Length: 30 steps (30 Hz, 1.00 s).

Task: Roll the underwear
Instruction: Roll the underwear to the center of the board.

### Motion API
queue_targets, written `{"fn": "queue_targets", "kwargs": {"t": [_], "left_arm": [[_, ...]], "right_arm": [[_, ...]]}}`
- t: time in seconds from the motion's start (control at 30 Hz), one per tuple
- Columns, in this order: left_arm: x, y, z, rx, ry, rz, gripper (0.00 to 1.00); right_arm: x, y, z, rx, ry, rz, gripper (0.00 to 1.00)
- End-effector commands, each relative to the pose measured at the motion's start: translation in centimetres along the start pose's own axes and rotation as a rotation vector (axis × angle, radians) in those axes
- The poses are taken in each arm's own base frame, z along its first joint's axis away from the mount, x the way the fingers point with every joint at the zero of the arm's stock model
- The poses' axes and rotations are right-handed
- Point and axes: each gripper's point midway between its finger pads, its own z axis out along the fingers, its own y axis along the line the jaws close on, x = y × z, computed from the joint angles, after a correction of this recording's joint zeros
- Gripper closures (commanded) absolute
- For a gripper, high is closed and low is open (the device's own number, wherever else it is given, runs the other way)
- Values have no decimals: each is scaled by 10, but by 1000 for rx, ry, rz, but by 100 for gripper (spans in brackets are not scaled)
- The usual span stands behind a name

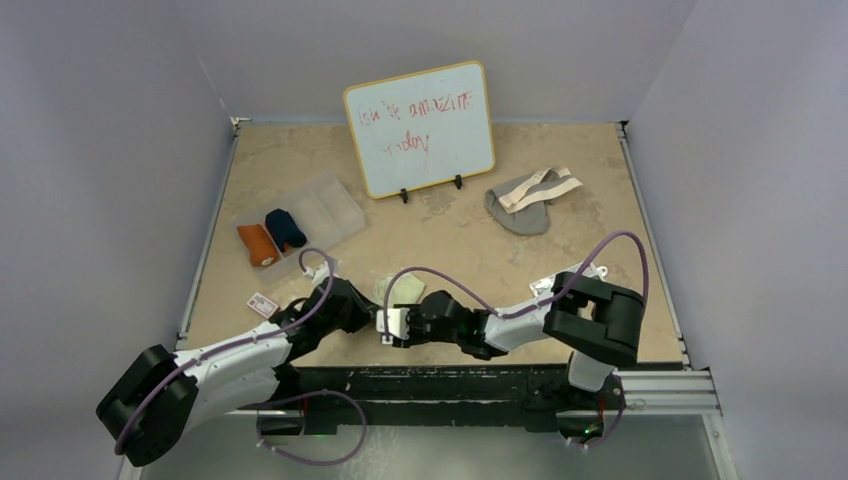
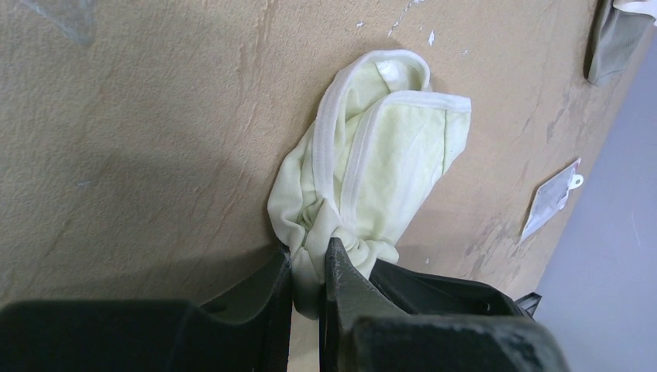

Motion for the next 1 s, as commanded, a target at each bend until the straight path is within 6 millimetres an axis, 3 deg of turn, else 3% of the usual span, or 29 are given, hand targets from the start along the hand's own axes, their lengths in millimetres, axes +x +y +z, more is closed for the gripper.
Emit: {"fn": "queue_targets", "kwargs": {"t": [0.0,0.23,0.33,0.43,0.57,0.67,0.7,0.73,0.97], "left_arm": [[2,23,-3,-91,12,58,96],[0,23,-5,-90,0,43,92],[-1,25,-8,-91,-10,29,82],[-2,27,-11,-84,-22,24,69],[-6,24,-17,-58,-43,15,54],[-7,21,-21,-14,-55,5,47],[-7,19,-22,5,-56,1,33],[-6,18,-23,23,-57,-4,26],[-3,7,-26,127,-53,12,21]], "right_arm": [[16,-6,5,40,83,-11,60],[42,-11,6,111,192,58,76],[45,1,5,68,206,126,88],[32,14,4,-4,162,232,94],[13,28,6,-130,81,417,96],[5,25,5,-203,31,607,95],[3,24,4,-231,13,673,95],[-1,22,3,-255,-13,728,95],[-4,10,-2,-366,-80,1040,92]]}}
